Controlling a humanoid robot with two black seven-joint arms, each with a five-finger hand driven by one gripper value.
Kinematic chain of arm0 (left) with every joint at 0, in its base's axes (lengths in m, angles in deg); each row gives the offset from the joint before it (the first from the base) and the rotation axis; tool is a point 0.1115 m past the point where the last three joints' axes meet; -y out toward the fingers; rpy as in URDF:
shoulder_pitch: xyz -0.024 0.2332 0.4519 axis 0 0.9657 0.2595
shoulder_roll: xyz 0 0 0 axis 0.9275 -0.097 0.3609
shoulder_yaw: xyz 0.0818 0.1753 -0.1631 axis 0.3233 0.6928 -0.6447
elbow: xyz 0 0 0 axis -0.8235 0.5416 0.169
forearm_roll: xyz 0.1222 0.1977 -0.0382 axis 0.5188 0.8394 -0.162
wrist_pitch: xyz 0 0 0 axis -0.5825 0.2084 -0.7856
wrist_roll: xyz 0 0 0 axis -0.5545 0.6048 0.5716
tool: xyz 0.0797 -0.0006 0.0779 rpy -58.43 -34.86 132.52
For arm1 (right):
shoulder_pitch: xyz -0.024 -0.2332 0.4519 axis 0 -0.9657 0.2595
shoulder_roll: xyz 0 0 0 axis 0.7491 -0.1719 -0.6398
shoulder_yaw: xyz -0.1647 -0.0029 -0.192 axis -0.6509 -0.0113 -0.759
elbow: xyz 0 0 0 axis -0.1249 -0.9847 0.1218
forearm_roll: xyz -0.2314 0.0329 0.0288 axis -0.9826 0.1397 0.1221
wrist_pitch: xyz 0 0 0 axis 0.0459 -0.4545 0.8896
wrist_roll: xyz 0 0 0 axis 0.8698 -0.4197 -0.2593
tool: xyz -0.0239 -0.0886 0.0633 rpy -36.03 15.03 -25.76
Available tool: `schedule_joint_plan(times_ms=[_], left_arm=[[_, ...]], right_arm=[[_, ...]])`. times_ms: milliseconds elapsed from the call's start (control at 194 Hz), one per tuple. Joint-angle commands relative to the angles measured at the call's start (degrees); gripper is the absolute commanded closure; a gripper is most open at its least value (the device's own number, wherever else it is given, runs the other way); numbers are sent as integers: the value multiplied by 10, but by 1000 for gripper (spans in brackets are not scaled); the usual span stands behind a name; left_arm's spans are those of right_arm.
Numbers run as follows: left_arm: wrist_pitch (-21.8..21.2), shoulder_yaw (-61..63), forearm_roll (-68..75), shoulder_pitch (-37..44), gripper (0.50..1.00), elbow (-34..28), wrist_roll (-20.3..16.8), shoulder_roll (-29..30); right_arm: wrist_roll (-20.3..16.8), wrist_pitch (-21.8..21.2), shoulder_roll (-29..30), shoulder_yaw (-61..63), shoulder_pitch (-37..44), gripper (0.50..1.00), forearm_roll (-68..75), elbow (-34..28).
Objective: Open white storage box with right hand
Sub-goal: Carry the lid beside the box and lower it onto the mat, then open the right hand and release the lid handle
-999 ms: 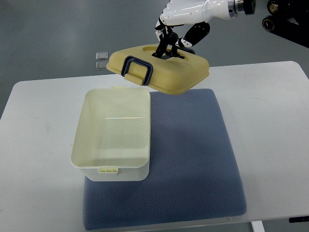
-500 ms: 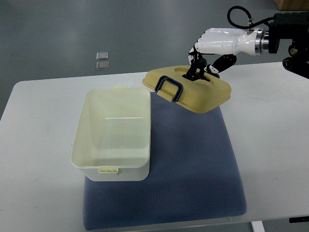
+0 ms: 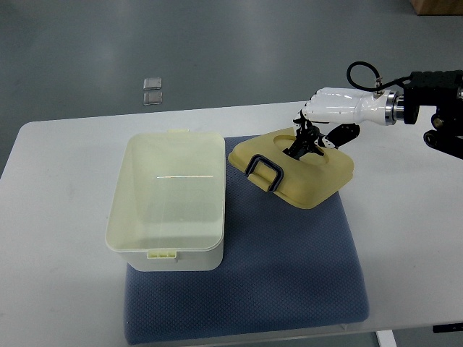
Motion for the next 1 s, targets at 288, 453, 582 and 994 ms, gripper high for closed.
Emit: schedule_joint_plan(times_ms=[288, 453, 582, 994], left_arm=[[0, 0, 0, 0, 500, 0, 1, 0], [0, 0, 0, 0, 500, 0, 1, 0], [0, 0, 0, 0, 500, 0, 1, 0], [0, 0, 0, 0, 500, 0, 0, 0]], right_arm=[[0, 9, 16, 0, -24, 1000, -1, -2], [0, 18, 30, 0, -35, 1000, 0, -4], [0, 28, 41, 0, -47, 1000, 0, -7], [0, 38, 46, 5, -60, 595, 10, -5]])
